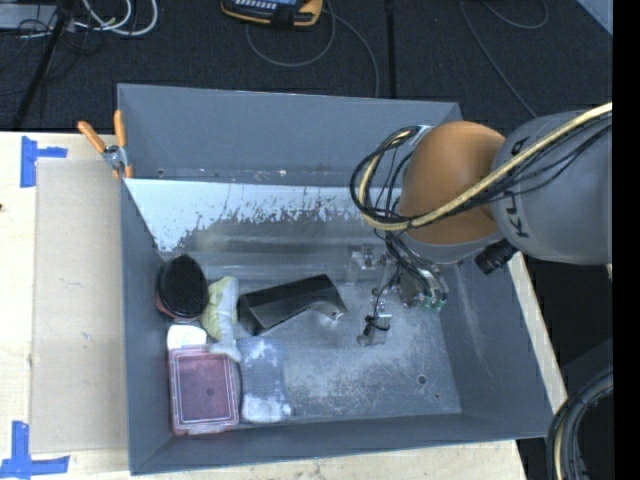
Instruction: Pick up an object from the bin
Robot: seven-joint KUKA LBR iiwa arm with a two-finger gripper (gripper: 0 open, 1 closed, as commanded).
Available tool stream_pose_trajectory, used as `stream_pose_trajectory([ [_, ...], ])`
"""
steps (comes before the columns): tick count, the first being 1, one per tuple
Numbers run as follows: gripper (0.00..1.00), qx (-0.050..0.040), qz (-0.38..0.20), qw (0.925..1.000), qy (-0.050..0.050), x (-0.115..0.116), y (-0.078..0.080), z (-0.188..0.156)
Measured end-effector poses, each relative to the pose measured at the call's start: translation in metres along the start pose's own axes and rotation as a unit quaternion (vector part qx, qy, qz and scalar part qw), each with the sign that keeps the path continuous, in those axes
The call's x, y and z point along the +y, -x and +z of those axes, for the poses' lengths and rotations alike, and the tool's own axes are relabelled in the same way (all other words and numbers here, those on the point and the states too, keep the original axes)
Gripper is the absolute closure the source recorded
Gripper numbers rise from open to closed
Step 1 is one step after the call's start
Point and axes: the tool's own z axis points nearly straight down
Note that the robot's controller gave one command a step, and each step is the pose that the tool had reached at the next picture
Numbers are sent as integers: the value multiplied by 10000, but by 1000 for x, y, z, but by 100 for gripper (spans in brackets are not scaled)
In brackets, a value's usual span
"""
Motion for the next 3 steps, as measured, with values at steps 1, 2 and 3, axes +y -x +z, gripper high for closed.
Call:
stream_pose_trajectory([
  [1,0,-39,0,10000,0,0,2,-5],
  [2,0,-24,330,9995,-11,37,14,-7],
  [3,0,-76,-16,10000,7,66,20,37],
])
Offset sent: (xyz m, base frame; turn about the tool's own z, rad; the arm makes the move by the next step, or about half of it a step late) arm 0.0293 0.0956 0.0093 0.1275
